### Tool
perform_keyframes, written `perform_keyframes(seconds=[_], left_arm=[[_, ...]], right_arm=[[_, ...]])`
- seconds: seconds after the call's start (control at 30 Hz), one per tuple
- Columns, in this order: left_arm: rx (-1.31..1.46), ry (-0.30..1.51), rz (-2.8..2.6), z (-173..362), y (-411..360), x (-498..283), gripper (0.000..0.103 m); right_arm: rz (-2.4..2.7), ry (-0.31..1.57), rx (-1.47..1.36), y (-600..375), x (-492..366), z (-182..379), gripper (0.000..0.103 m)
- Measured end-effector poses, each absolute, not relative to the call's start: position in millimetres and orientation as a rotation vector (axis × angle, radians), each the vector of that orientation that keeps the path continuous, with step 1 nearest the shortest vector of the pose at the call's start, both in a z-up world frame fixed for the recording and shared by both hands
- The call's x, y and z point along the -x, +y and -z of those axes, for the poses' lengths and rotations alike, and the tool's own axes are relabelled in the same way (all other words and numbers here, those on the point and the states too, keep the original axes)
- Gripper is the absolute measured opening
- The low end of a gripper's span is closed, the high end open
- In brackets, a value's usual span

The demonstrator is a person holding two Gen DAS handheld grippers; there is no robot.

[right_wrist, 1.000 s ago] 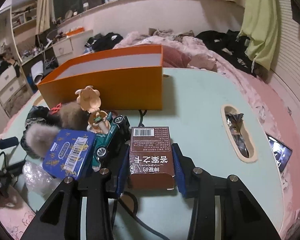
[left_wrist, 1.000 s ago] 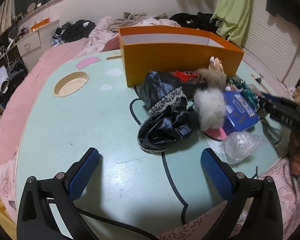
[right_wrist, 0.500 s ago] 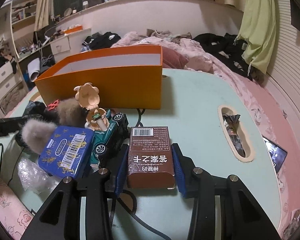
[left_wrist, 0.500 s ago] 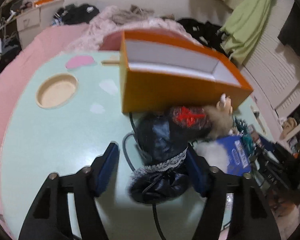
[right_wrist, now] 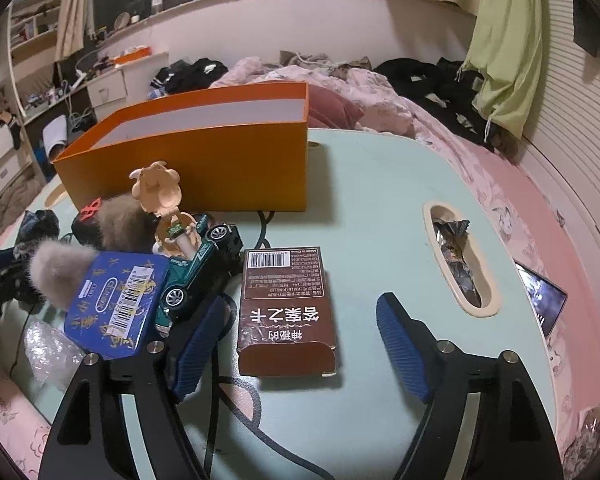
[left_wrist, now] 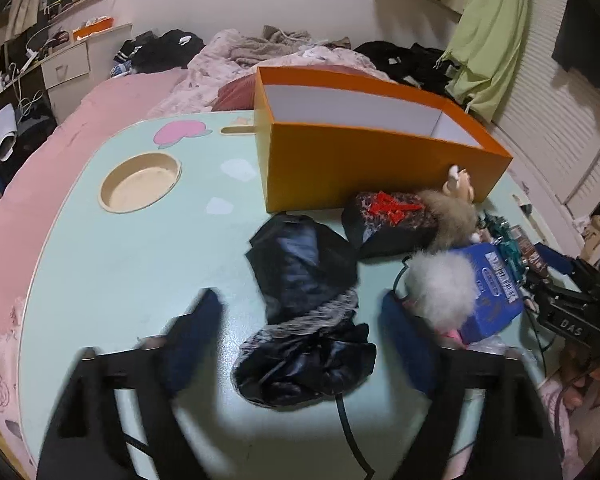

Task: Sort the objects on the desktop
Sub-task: 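Lift brown box into orange box, right gripper, while left gripper grasps black cloth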

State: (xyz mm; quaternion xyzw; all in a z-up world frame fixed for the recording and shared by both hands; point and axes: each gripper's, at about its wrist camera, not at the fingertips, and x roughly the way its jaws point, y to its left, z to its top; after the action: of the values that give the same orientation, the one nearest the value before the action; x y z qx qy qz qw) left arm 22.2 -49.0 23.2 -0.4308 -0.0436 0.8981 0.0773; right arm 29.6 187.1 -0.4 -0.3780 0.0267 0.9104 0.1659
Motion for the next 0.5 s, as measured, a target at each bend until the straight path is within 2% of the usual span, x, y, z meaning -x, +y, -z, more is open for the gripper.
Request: perform_keyframes(seconds=[0.13,0.3,0.37,0.4,0.47,0.5], left_arm=[[1.319,-0.02,-2.721,-20.4,-37.1,-21.6,0.085],[1.317,-0.005,-2.728,-19.8,-37.6,-22.9,0.085],[1.303,-0.003,-2.743,-21.1,-39.3,-24.2,0.068],[1.291,-0.003,-2.75,-22.8,-40.2,-26.0,0.043],[1.273,-0.033,-2.745,-24.7,-43.2,-28.2,0.035],[1.269,-0.052,-2.743,-24.8,-44.9,-28.8,0.033]], right_arm=[[-2.579,0.086,1.082,190.1,-30.0,0.8,0.085],[-2.579,0.085,1.085,191.4,-29.5,0.9,0.085],[-2.579,0.085,1.086,192.3,-30.7,1.4,0.084],[-2.583,0.083,1.083,192.0,-30.9,1.2,0.081],[-2.609,0.073,1.056,190.1,-31.9,-0.4,0.04],[-2.616,0.069,1.046,189.6,-35.1,-1.2,0.039]])
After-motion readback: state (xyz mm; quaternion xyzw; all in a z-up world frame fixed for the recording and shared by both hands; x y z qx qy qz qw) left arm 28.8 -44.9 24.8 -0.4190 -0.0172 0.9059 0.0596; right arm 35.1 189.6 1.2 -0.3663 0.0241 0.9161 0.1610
